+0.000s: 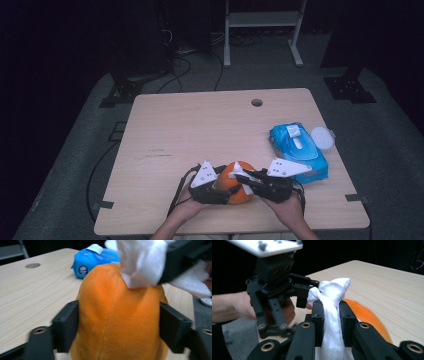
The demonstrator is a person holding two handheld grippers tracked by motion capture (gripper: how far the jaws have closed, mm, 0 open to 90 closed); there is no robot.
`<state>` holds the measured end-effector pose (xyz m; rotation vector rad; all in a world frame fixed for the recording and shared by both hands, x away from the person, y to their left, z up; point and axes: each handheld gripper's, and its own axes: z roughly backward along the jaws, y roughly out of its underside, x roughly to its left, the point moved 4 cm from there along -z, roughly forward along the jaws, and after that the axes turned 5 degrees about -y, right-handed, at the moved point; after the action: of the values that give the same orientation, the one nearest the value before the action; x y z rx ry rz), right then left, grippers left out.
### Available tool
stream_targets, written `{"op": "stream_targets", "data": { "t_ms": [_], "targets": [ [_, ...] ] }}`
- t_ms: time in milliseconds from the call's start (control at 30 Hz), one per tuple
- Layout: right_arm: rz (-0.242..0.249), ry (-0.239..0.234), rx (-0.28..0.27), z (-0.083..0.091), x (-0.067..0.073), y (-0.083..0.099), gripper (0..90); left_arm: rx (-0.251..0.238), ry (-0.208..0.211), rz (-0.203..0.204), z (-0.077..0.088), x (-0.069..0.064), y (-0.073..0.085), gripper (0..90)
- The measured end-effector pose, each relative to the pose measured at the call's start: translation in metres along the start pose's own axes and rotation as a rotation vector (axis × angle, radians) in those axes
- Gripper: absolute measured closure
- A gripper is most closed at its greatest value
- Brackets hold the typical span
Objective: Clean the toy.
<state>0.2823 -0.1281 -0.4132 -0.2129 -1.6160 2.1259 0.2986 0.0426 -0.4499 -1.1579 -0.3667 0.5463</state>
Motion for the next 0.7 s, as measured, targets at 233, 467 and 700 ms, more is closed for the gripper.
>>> {"op": "stream_targets", "data": {
  "t_ms": [233, 467, 700],
  "targets": [
    [-0.053, 0.119, -0.008, 0.018, -0.032, 0.006, 77.2, -0.01, 0.061, 0.014, 0.001, -0.002, -0.001, 28.6],
    [-0.033, 0.082, -0.002, 0.012, -0.019, 0.003, 77.2, -0.001, 0.062, -0.047, -0.001, -0.009, 0.001, 23.4],
    [0.041, 0.055, 0.021, 0.001, 0.0, -0.004, 77.1, 0.0, 0.069, -0.093, -0.002, -0.019, 0.001, 27.1]
  ]
}}
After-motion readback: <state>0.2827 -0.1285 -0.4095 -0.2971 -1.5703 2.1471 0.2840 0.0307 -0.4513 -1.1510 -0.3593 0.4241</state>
